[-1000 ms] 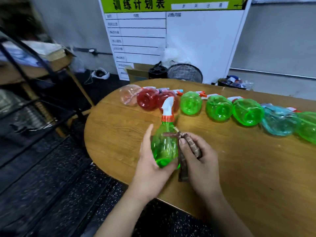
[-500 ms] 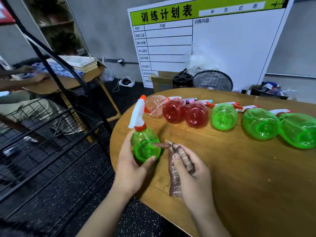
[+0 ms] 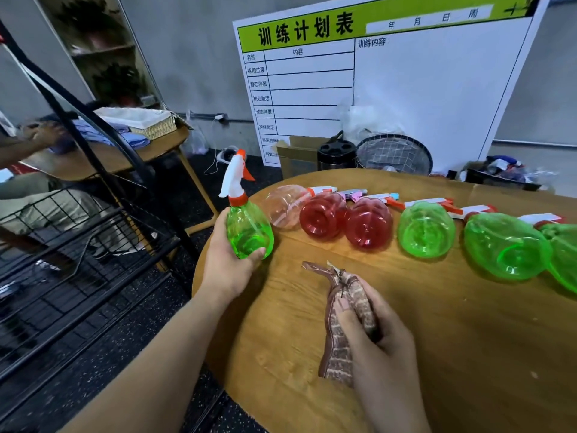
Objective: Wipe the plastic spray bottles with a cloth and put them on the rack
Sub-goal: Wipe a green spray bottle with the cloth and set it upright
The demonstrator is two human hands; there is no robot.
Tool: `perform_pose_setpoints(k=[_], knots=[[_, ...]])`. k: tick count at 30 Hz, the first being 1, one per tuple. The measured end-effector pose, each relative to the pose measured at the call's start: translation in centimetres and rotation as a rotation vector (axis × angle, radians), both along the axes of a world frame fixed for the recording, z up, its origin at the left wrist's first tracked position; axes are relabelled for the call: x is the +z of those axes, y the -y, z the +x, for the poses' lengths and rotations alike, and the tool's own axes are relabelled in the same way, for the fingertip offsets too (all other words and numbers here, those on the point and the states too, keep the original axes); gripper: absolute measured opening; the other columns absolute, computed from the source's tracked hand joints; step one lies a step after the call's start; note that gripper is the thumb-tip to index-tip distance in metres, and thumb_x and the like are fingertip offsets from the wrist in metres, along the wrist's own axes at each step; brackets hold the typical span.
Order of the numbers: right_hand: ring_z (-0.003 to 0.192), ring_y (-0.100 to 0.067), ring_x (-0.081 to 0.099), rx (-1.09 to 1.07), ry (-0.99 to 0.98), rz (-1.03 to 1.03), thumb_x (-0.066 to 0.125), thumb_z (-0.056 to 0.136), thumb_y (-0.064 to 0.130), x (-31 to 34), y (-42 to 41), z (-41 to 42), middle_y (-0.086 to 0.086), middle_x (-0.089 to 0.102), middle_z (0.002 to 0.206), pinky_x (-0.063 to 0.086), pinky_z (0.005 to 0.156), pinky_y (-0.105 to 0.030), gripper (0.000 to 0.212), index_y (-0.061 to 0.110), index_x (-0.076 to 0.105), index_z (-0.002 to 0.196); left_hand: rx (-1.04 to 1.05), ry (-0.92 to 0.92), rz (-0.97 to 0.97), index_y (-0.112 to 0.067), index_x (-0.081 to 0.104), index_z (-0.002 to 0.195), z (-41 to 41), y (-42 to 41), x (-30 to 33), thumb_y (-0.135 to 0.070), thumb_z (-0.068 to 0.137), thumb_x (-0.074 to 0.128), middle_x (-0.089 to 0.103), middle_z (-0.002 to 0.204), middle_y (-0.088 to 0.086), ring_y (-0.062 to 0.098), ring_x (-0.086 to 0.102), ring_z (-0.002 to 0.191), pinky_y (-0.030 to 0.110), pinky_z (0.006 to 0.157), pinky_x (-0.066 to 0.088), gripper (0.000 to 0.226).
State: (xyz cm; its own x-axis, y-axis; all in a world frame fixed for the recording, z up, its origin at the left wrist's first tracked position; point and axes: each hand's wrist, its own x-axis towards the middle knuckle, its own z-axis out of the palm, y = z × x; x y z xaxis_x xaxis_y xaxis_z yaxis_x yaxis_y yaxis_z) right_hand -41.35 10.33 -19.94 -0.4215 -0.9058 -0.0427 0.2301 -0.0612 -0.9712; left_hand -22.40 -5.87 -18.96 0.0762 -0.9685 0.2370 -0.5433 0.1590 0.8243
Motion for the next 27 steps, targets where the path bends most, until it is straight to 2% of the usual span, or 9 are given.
perform_pose_setpoints(k=[3,5,9,11,14,17,22,25,27], knots=[[0.104,0.001,0.072,0.006,-0.007,-0.015,0.076,0.093,0.010,0.0,0.0,0.4,0.019,0.078,0.106,0.055,0.094,-0.023,0.032,0.035,0.075,0.114,0.020,0.012,0.021,-0.025,0.027,0.165,0.6,-0.2,-0.2,-0.014,0.081,0.092,0.048,0.157,-0.004,0.012,0.050,0.140,0.037,0.122,0.040,0.107],[0.100,0.004,0.072,0.019,0.001,-0.010,0.076,0.092,0.008,0.1,0.0,0.6,0.020,0.079,0.103,0.053,0.084,-0.012,0.034,0.036,0.074,0.111,0.085,0.039,-0.039,-0.027,0.028,0.164,0.8,-1.2,0.2,-0.025,0.079,0.095,0.043,0.161,-0.002,0.013,0.045,0.145,0.046,0.124,0.040,0.108],[0.096,0.000,0.074,0.015,0.030,-0.003,0.076,0.092,0.005,0.7,-0.2,0.3,0.015,0.080,0.100,0.054,0.082,-0.012,0.035,0.034,0.074,0.111,0.045,0.194,-0.316,-0.019,0.045,0.149,-0.5,-4.6,1.9,-0.022,0.083,0.090,0.051,0.140,0.000,0.020,0.052,0.131,0.051,0.112,0.048,0.080],[0.092,0.000,0.075,0.011,0.051,-0.003,0.075,0.092,0.003,1.0,-0.4,-0.1,0.014,0.080,0.098,0.054,0.079,-0.011,0.036,0.033,0.074,0.112,-0.041,0.296,-0.344,-0.020,0.045,0.147,-1.9,-5.2,2.8,-0.022,0.086,0.086,0.053,0.139,-0.001,0.019,0.053,0.130,0.048,0.113,0.048,0.073],[0.093,-0.002,0.075,-0.007,0.049,-0.001,0.076,0.091,0.002,1.5,-0.8,-0.7,0.014,0.080,0.098,0.055,0.079,-0.011,0.038,0.034,0.075,0.113,-0.132,0.501,-0.303,-0.025,0.041,0.153,-4.2,-4.0,4.3,-0.025,0.089,0.082,0.049,0.151,-0.003,0.018,0.046,0.142,0.040,0.124,0.037,0.077],[0.090,0.001,0.074,-0.025,0.025,-0.011,0.077,0.090,0.003,1.8,-1.1,-1.5,0.017,0.080,0.096,0.051,0.077,-0.007,0.039,0.037,0.076,0.110,-0.180,0.672,-0.256,-0.033,0.031,0.160,-6.3,-1.6,5.4,-0.023,0.090,0.082,0.038,0.161,-0.006,0.016,0.033,0.152,0.035,0.127,0.024,0.088],[0.092,-0.007,0.077,-0.098,0.040,-0.037,0.079,0.087,0.003,1.5,-0.9,-3.0,0.010,0.081,0.095,0.056,0.084,-0.017,0.038,0.034,0.078,0.110,-0.142,0.930,-0.164,-0.030,0.022,0.165,-8.7,2.9,5.7,-0.018,0.091,0.079,0.024,0.172,0.007,0.027,0.020,0.160,0.043,0.131,0.018,0.095],[0.098,-0.014,0.078,-0.150,0.092,-0.050,0.078,0.087,-0.001,1.2,-0.8,-4.1,0.005,0.082,0.098,0.059,0.092,-0.030,0.037,0.031,0.082,0.106,-0.106,1.029,-0.045,-0.026,0.016,0.167,-9.4,4.8,5.7,-0.028,0.092,0.080,0.018,0.174,0.013,0.034,0.015,0.162,0.050,0.132,0.021,0.099],[0.099,-0.018,0.078,-0.166,0.127,-0.054,0.078,0.087,-0.001,1.2,-0.8,-4.6,0.002,0.082,0.100,0.056,0.097,-0.037,0.042,0.037,0.082,0.105,-0.087,1.072,0.004,-0.028,0.014,0.167,-9.7,5.5,5.7,-0.037,0.090,0.082,0.019,0.174,0.014,0.036,0.018,0.161,0.053,0.130,0.025,0.104]])
